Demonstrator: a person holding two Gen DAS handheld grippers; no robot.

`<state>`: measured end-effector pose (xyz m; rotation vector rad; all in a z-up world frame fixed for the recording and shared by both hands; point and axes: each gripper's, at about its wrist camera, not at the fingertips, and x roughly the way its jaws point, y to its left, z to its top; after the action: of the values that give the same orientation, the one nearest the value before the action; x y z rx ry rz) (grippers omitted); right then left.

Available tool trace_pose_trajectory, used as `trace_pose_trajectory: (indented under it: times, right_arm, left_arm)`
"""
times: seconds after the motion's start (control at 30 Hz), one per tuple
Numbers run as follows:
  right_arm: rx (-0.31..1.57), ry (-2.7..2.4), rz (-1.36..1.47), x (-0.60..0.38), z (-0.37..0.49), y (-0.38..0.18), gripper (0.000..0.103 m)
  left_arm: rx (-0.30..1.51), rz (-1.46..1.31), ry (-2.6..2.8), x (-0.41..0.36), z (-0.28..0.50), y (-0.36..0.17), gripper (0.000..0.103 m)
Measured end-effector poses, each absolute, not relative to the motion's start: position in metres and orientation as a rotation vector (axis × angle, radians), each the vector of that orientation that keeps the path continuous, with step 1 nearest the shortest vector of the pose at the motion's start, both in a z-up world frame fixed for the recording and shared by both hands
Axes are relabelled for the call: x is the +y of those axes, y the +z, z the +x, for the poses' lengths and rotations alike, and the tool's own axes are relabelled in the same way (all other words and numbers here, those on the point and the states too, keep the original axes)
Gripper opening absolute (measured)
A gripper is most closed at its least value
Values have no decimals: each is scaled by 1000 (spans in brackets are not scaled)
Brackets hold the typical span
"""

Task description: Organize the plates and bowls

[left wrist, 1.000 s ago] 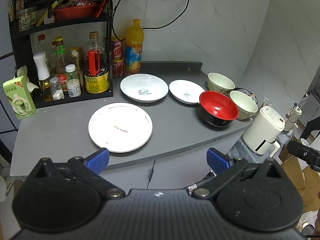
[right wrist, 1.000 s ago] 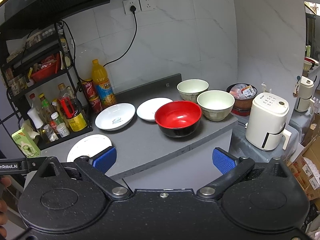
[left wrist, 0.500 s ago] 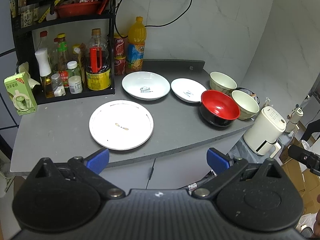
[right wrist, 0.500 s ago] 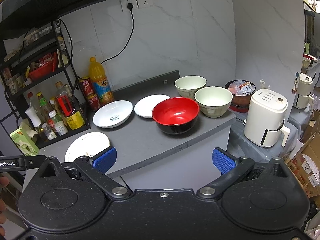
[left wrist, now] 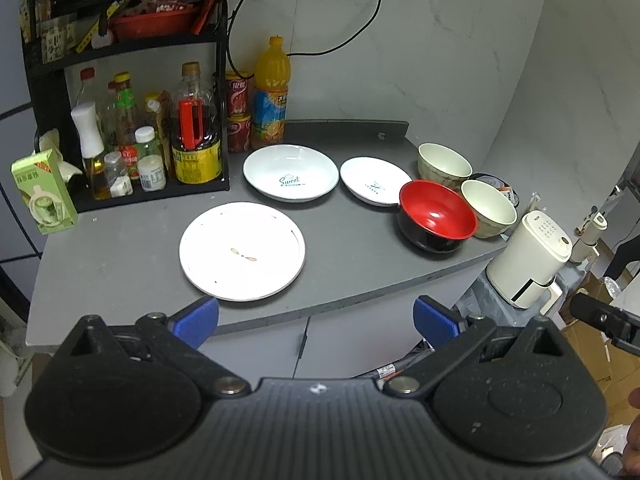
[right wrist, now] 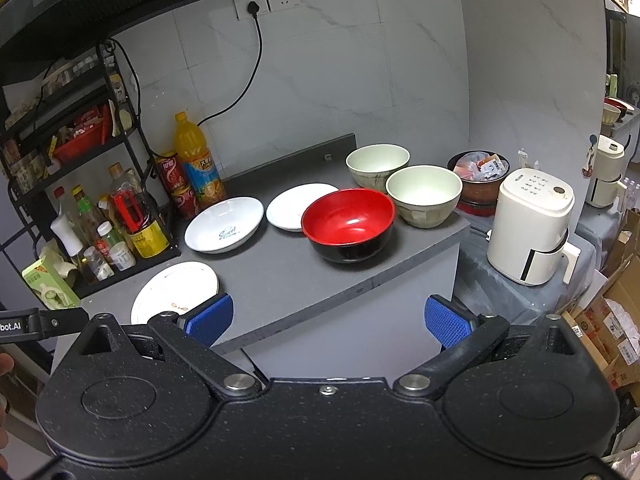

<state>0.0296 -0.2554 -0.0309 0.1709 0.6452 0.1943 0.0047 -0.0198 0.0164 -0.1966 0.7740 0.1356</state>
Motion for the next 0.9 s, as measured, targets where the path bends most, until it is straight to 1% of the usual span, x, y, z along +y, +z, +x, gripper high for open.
trace_pose_trajectory:
  times: [0.4,0.9]
  right_arm:
    - [644,183,186,-260,36,-32,103]
    - [667,125,155,-258,70,-36,103]
  left_arm:
    - [789,-197,132,-19,18,20,103]
    - [836,-200,59,-23,69,7,103]
